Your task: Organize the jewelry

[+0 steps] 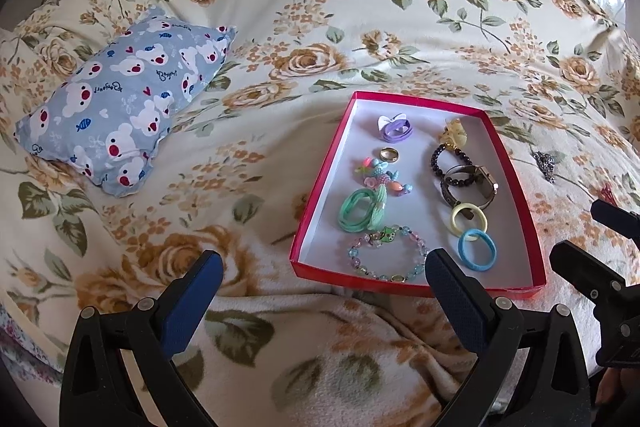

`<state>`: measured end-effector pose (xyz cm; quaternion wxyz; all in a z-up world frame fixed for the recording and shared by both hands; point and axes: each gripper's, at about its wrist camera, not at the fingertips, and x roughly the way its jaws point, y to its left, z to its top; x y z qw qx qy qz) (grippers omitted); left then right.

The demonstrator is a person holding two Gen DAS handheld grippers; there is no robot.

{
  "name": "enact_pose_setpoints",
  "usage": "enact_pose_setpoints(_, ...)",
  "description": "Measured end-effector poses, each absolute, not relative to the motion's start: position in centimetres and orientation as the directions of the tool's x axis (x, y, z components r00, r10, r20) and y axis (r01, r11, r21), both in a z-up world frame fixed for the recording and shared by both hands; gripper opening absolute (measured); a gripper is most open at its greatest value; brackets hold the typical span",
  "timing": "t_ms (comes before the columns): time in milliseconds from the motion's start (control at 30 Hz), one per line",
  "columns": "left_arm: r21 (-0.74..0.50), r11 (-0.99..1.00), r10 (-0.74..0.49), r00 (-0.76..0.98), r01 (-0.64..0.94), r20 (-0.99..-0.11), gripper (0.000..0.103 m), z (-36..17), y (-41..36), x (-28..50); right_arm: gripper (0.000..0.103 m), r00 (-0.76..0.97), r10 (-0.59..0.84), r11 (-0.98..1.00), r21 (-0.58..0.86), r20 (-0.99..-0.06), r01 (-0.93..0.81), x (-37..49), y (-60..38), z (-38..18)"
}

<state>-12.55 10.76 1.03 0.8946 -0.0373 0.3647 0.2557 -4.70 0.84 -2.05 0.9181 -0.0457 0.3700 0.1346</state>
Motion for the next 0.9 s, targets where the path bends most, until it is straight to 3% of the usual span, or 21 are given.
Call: enact_pose_setpoints(900,0.123,0.869,0.428,0.603,-0.480,-0.673,0.102,1.02,10.60,-12.71,0.103,0.697,0.218,0.959,0.016,-0.684,-0.284,-4.95,1.00,-1.84)
